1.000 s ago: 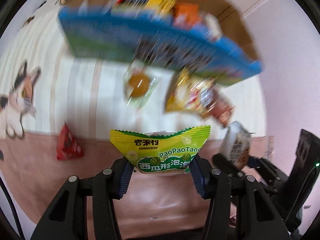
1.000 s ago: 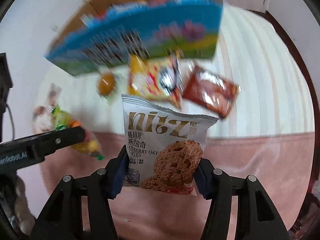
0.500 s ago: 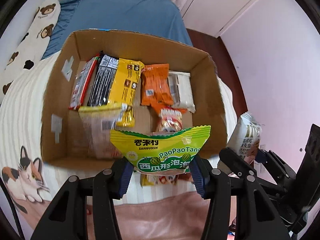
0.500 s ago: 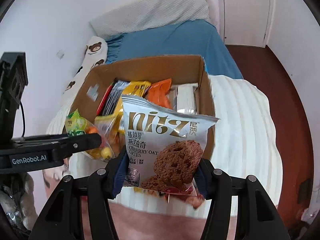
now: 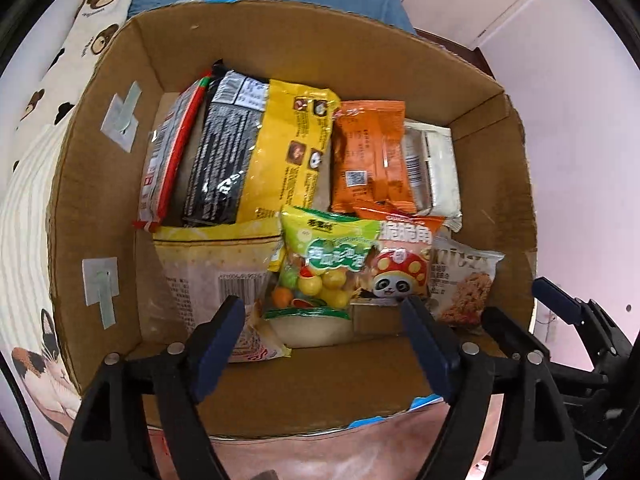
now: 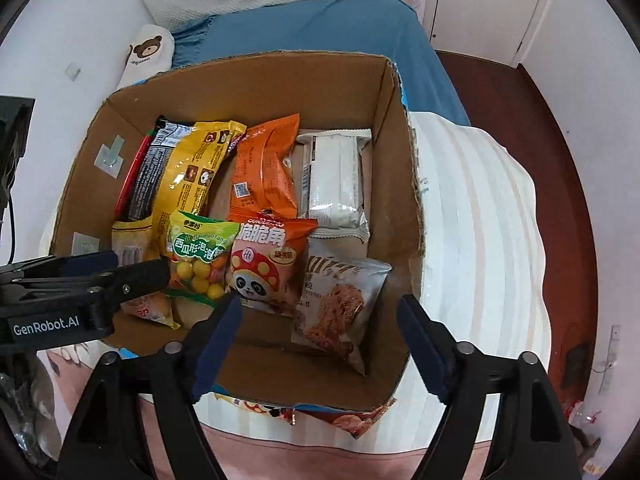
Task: Organize snacks
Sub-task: 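Withdraw both tools from the box toward the remaining snacks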
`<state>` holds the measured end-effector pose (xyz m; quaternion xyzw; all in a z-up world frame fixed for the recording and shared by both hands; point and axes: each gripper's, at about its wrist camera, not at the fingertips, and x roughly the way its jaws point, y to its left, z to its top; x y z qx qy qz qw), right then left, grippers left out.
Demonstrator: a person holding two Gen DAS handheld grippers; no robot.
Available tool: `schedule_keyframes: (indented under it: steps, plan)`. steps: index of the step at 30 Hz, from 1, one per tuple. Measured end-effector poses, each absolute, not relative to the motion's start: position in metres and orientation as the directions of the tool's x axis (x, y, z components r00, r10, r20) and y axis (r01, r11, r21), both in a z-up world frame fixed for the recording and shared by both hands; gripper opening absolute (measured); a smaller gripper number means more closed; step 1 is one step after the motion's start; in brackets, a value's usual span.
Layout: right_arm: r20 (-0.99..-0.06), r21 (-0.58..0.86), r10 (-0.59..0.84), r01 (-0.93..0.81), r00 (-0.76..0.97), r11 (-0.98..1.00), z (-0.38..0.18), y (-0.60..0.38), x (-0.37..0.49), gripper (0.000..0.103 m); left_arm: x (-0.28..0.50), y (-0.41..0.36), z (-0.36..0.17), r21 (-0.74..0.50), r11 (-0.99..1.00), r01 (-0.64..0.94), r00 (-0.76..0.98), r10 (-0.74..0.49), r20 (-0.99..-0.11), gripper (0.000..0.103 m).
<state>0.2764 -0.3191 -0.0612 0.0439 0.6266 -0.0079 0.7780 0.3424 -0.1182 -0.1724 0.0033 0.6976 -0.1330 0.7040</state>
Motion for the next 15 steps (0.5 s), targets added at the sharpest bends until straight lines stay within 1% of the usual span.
schedule_keyframes:
  steps: [2,4,5,6,10,12,15]
  plan:
    - [-0.975,0.056,0.039,0.076,0.217,0.996,-0.059,-0.322,0.275,0.083,0.342,-0.115,-0.172,-0.179,0.966,0.184,0.001,-0.183,-0.983,0.079]
    - [-0.974,0.059,0.039,0.087,0.222,0.994,-0.058,-0.323,0.275,0.088,0.340,-0.113,-0.168,-0.169,0.968,0.186,0.021,-0.176,-0.984,0.079]
    - [-0.974,0.058,0.036,0.089,0.225,0.994,-0.057,-0.323,0.274,0.095,0.338,-0.111,-0.164,-0.161,0.969,0.187,0.034,-0.170,-0.985,0.079]
    - [-0.972,0.055,0.032,0.091,0.233,0.994,-0.055,-0.324,0.272,0.097,0.336,-0.110,-0.162,-0.152,0.970,0.188,0.051,-0.165,-0.985,0.079]
    - [-0.963,0.039,0.013,0.089,0.269,0.995,-0.043,-0.321,0.263,0.097,0.327,-0.108,-0.146,-0.105,0.972,0.211,0.131,-0.134,-0.982,0.082]
    - [-0.957,0.045,0.017,0.088,0.289,0.995,-0.037,-0.320,0.258,0.097,0.320,-0.108,-0.136,-0.078,0.971,0.225,0.183,-0.121,-0.976,0.089]
    - [-0.946,0.044,0.014,0.087,0.324,0.995,-0.026,-0.317,0.247,0.098,0.307,-0.104,-0.118,-0.041,0.972,0.231,0.263,-0.103,-0.959,0.089]
